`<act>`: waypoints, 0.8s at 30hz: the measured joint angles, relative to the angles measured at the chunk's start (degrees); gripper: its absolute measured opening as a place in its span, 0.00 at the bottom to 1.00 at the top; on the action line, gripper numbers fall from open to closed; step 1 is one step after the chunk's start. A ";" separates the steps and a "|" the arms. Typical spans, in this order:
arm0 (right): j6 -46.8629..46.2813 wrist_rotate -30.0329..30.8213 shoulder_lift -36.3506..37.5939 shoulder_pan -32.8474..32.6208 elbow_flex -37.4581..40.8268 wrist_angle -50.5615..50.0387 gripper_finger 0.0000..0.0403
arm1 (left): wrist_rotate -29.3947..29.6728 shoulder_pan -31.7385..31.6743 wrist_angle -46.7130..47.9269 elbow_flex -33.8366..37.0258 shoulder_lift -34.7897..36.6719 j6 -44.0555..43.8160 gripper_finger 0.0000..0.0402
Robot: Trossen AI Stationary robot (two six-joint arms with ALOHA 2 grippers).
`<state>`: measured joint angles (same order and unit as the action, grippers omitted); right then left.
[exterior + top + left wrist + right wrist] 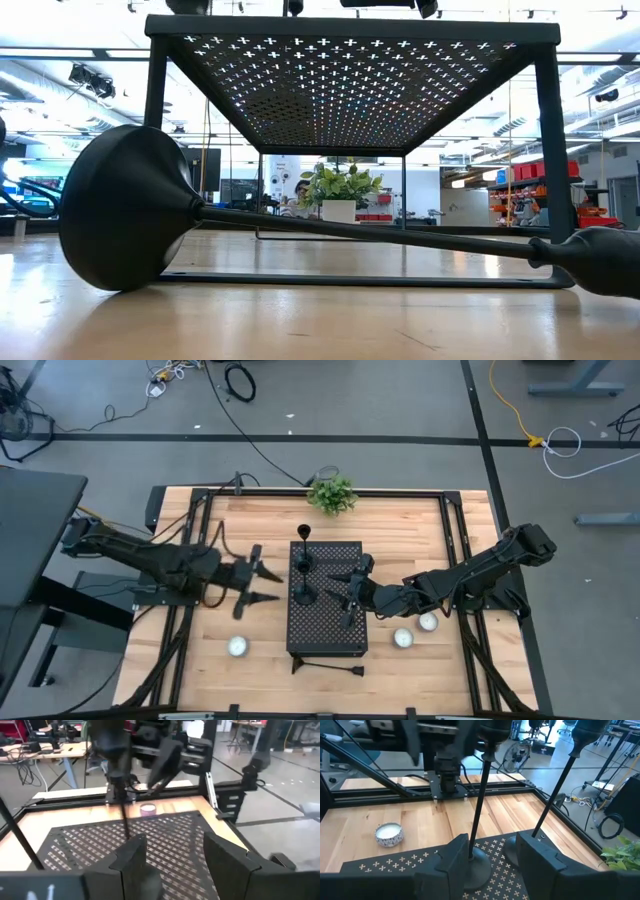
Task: Pick & Place candle stick holders
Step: Put the black candle holder on the shelf aligned with the other black candle holders
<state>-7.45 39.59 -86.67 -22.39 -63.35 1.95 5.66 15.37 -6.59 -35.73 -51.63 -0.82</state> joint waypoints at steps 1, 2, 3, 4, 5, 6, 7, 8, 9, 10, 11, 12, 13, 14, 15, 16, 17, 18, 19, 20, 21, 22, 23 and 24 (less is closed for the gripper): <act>0.01 0.00 0.00 0.00 0.00 0.01 0.41 | 1.83 2.04 1.11 0.00 0.30 0.02 0.49; 0.01 0.00 0.00 0.00 0.00 0.01 0.41 | 3.96 4.20 1.93 0.00 0.32 0.02 0.49; 0.01 0.00 0.00 0.00 0.00 0.01 0.41 | 6.12 6.49 2.58 0.03 0.27 -0.02 0.49; 0.00 0.00 0.00 0.00 0.00 0.01 0.41 | 8.47 9.06 2.79 0.04 0.09 -0.02 0.49; 0.01 0.00 0.00 0.00 0.00 0.03 0.41 | 10.74 11.54 2.39 0.00 -0.45 -0.09 0.49; -0.01 0.00 0.00 0.00 0.00 0.03 0.41 | 13.25 13.86 2.16 -0.04 -1.13 -0.33 0.49; 0.01 0.00 0.00 0.00 0.00 0.03 0.41 | 15.50 16.09 2.32 -0.04 -1.95 -0.71 0.49; 0.01 0.00 0.00 0.00 0.00 0.04 0.41 | 17.31 18.29 2.33 0.00 -2.80 -1.22 0.49; 0.01 0.00 0.00 0.00 0.00 0.05 0.41 | 19.16 20.28 2.21 0.00 -3.64 -1.57 0.49; 0.01 0.00 0.00 0.00 0.00 0.05 0.41 | 21.22 22.13 1.67 0.00 -4.60 -2.22 0.49; -0.01 0.00 0.00 0.00 0.00 0.07 0.41 | 23.00 23.81 1.08 0.00 -5.81 -3.24 0.49; 0.00 0.00 0.00 0.00 0.00 0.12 0.41 | 24.49 25.24 0.65 0.00 -6.96 -3.52 0.49; -0.01 0.00 0.00 0.00 0.00 0.20 0.41 | 25.57 26.38 0.21 0.00 -8.12 -3.72 0.49; -0.01 0.01 0.00 0.00 0.00 0.24 0.41 | 26.48 27.34 0.38 -0.43 -9.21 -3.90 0.49; -0.01 0.00 0.00 0.00 0.00 0.25 0.41 | 27.51 28.03 0.50 -1.35 -10.48 -4.39 0.49; -0.02 0.00 0.00 0.00 0.00 0.25 0.41 | 28.30 28.63 0.31 -2.58 -11.79 -4.57 0.49; -0.20 0.00 0.00 0.00 0.00 0.25 0.41 | 28.82 29.18 0.42 -3.71 -13.19 -4.60 0.49; -0.52 0.00 0.00 0.00 0.00 0.25 0.41 | 29.33 29.75 1.05 -4.90 -14.78 -4.66 0.49; -0.57 0.00 0.00 0.00 0.00 0.25 0.41 | 29.64 30.26 2.18 -6.23 -16.54 -4.98 0.49; -0.60 0.00 0.00 0.00 0.00 0.23 0.41 | 29.98 30.74 3.18 -7.48 -18.41 -5.52 0.49; -0.61 0.00 0.00 0.00 0.00 0.21 0.41 | 30.29 31.13 4.55 -8.95 -20.28 -6.24 0.49; -0.65 0.00 0.00 0.00 0.00 0.19 0.41 | 30.58 31.47 5.99 -10.45 -22.19 -6.80 0.49; -0.68 0.00 0.00 0.00 0.00 0.14 0.41 | 30.82 31.73 7.42 -11.95 -24.21 -7.86 0.49; -0.69 0.00 0.00 0.00 0.00 0.04 0.41 | 31.00 31.94 9.17 -13.44 -26.24 -9.22 0.49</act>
<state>-8.14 39.59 -86.67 -22.39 -63.35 1.99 36.66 47.30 2.58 -49.16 -77.86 -10.04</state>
